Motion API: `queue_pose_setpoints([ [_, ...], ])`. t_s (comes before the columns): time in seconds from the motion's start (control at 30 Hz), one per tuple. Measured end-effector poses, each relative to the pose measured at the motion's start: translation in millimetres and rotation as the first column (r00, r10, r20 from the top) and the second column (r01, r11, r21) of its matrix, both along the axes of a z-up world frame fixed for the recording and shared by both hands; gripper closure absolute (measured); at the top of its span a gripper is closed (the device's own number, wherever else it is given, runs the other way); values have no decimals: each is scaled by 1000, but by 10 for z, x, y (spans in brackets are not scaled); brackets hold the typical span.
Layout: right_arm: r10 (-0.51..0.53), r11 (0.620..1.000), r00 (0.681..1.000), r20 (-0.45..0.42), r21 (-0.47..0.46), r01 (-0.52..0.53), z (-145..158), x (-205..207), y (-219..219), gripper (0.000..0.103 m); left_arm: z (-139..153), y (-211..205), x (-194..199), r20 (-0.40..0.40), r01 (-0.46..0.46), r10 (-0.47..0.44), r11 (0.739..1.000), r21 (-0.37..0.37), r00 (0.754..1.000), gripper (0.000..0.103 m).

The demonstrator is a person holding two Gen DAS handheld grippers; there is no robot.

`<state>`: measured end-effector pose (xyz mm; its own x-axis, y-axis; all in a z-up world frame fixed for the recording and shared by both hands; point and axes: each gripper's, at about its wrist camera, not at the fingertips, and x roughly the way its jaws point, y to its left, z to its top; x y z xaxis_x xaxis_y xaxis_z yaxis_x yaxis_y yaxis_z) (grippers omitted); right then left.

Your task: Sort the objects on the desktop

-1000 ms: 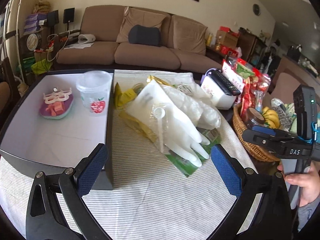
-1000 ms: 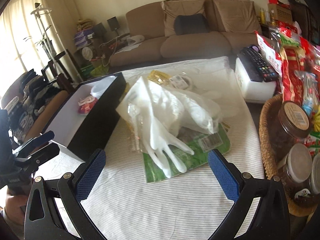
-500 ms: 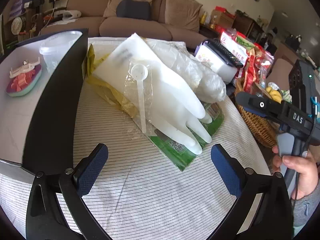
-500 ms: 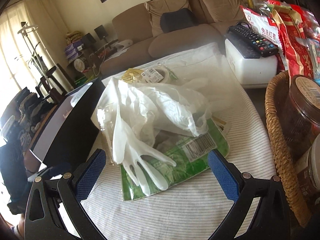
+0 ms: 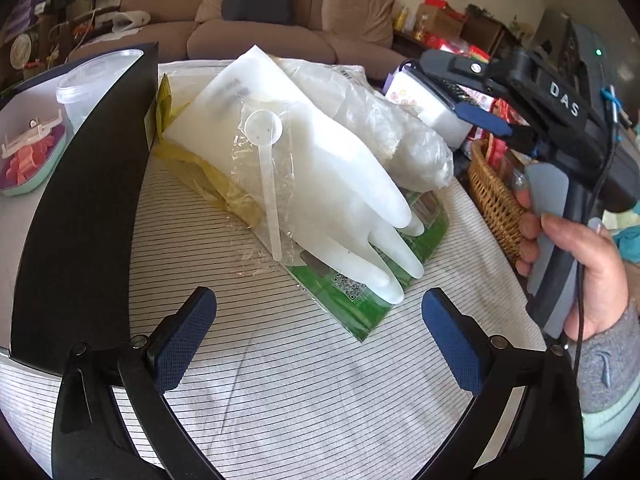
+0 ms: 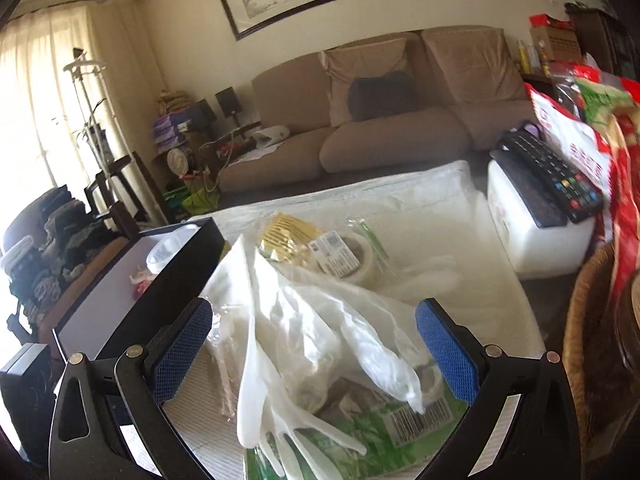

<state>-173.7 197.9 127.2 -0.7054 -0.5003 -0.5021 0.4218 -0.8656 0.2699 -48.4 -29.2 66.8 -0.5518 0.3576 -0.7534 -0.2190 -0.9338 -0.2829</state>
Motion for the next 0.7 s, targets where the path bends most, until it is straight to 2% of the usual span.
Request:
queue_pose_setpoints([
  [0.1, 155, 979, 988, 7, 130, -155, 106, -200, -337, 0, -3, -53, -29, 23, -7, 6, 999, 47, 1000, 0],
  [0.17, 228, 940, 973, 27, 253, -228, 125, -314, -571, 0, 16, -75, -43, 27, -11, 9, 998, 66, 1000, 0],
  [0.23, 298, 898, 951, 81, 315, -308, 87, -456, -732, 0, 39, -90, -44, 24, -13, 11, 997, 82, 1000, 0],
  [0.4, 362, 838, 901, 241, 339, -428, -263, -607, -913, 0, 69, -152, -59, 27, -26, 23, 994, 104, 999, 0],
  [0.47, 345, 802, 906, 245, 425, -420, -416, -533, -976, 1, 57, -184, -72, 39, -36, 32, 993, 115, 999, 0],
  [0.57, 319, 746, 913, 253, 527, -407, -615, -431, -1011, 23, 48, -218, -78, 51, -44, 37, 991, 129, 998, 0],
  [0.6, 318, 746, 912, 261, 525, -410, -642, -405, -980, 40, 48, -225, -79, 52, -46, 39, 991, 128, 998, 0],
  [0.63, 319, 760, 909, 267, 501, -414, -644, -378, -933, 54, 56, -234, -82, 53, -47, 40, 991, 127, 998, 0],
  [0.67, 313, 777, 912, 267, 481, -407, -635, -348, -880, 58, 62, -242, -85, 54, -47, 40, 991, 128, 998, 0],
  [0.7, 304, 790, 916, 260, 469, -395, -623, -303, -828, 66, 66, -249, -97, 55, -48, 41, 990, 132, 998, 0],
])
